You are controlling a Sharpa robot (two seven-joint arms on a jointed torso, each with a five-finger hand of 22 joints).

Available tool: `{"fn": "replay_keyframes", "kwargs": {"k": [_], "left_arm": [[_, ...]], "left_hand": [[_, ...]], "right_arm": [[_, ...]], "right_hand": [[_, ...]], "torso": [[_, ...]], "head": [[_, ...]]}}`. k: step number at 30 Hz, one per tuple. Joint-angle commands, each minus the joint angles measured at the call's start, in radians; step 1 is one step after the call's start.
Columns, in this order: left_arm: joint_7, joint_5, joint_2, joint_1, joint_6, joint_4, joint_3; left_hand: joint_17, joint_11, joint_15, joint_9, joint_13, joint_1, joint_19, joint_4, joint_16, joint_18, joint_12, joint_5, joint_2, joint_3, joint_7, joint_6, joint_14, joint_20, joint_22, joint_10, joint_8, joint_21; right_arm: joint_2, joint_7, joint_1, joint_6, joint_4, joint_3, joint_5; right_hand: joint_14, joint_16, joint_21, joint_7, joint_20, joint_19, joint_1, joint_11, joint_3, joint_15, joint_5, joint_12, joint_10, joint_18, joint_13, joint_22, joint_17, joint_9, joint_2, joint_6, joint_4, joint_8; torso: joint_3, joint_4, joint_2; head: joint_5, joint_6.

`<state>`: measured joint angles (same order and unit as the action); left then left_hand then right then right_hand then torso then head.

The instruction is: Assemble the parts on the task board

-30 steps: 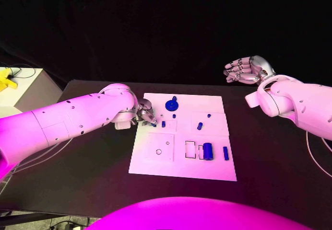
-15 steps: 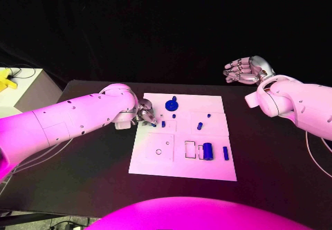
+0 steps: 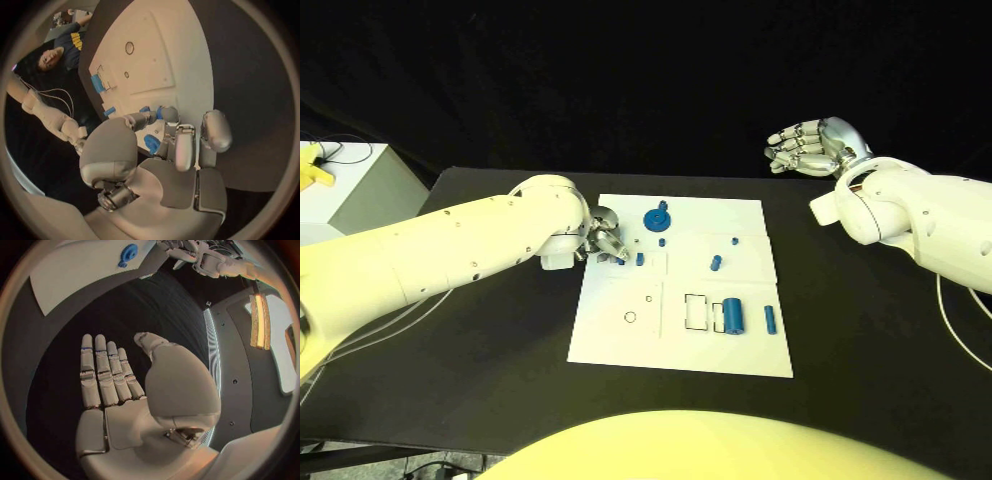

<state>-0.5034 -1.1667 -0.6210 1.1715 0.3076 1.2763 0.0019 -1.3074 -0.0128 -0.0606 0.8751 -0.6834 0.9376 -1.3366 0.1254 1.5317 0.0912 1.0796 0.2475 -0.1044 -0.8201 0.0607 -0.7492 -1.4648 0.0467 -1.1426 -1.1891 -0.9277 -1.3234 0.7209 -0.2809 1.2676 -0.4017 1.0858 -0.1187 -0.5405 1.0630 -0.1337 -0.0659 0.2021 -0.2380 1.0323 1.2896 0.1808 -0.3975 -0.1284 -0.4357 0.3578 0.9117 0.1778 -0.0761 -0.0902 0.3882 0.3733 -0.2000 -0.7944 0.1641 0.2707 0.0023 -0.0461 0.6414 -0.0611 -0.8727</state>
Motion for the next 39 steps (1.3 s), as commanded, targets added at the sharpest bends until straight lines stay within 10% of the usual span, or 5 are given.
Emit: {"fn": "replay_keyframes", "kwargs": {"k": [1,39], "left_arm": [[0.006,-0.002,0.006,-0.005,0.028,0.0,-0.007],[0.003,-0.036,-0.004,-0.006,0.004,-0.014,-0.007]], "left_hand": [[-0.214,-0.003,-0.008,0.0,-0.001,-0.017,-0.005,-0.137,0.006,0.001,0.003,0.006,-0.008,-0.127,-0.007,0.001,-0.089,-0.002,-0.001,-0.007,0.004,-0.003],[-0.205,-0.002,-0.009,-0.019,0.012,-0.042,-0.004,0.116,-0.002,0.002,0.006,-0.026,-0.084,0.335,-0.008,-0.016,-0.085,-0.005,0.009,0.023,0.023,0.016]], "right_arm": [[0.0,-0.007,0.0,0.002,0.001,0.001,-0.007],[0.003,-0.008,-0.003,0.004,0.002,0.001,-0.006]], "right_hand": [[0.005,0.003,-0.006,0.041,0.0,0.004,-0.008,-0.001,-0.007,-0.001,-0.007,0.006,0.006,0.007,0.001,0.001,-0.001,-0.001,-0.002,-0.003,0.001,-0.001],[0.005,0.005,-0.005,0.042,0.0,0.005,-0.011,0.0,-0.012,-0.001,-0.008,0.006,0.006,0.006,0.005,0.004,-0.003,-0.003,-0.003,-0.003,-0.001,-0.002]], "torso": [[0.0004,-0.0007,0.0],[-0.0013,-0.0008,-0.001]], "head": [[0.001,0.0],[0.003,0.0]]}}
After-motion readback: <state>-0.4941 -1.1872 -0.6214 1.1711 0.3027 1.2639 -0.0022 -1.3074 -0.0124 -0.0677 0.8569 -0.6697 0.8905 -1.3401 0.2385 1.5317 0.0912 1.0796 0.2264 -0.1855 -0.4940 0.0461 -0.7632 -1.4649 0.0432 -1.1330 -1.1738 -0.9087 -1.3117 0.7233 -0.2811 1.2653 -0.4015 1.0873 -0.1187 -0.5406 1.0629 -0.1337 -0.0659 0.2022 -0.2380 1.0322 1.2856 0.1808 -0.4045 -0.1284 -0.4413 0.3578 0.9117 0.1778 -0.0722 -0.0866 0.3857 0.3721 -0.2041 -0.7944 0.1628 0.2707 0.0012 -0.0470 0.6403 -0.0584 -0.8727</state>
